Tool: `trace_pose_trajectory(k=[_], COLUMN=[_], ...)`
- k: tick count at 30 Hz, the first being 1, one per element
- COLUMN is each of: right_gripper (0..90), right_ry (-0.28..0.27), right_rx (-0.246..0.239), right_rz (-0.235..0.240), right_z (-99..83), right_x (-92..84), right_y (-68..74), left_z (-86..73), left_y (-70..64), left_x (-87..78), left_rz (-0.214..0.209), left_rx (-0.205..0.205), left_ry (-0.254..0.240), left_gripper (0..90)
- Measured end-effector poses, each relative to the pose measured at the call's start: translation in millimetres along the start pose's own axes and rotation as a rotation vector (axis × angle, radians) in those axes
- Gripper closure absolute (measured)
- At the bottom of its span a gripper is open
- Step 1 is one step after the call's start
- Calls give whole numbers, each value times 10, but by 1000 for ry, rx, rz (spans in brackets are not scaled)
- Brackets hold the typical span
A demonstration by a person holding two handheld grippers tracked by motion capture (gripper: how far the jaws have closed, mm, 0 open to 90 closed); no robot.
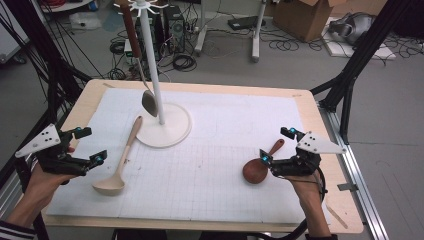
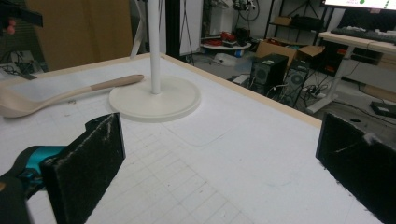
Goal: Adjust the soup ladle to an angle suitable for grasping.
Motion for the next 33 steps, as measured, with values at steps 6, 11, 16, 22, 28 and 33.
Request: trace_pose_trajectory(k=[6, 11, 16, 22, 28, 33], right_gripper=[5, 5, 5, 5, 5, 5], right_ry=[4, 8, 10, 14, 13, 12], right_rx=[-4, -7, -7, -10, -7, -7], right_rz=[3, 5, 9, 8, 9, 9], right_z=[-1, -12, -17, -17, -16, -25], right_x=[9, 13, 20, 17, 19, 24], right_y=[7, 12, 12, 12, 17, 22], left_z=[-54, -106, -127, -150, -172, -190], left_y=[16, -26, -45, -100, -126, -176], left_x=[-19, -40, -57, -54, -42, -21], left_rz=[7, 5, 13, 1, -11, -26], left_rx=[-13, -8, -1, -6, -13, -8], left_ry=[27, 64, 93, 120, 139, 181], left_gripper=[17, 22, 90, 204, 364, 569])
Point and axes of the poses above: each handheld gripper's, and its own axes: x roughly forward along the jaws, z roughly out of its top, y roughly to its left, the point moved 2 cm from there along x, roughly forward along the jaws, and after that the axes turned 6 degrees about z, right-handed, at the moved point
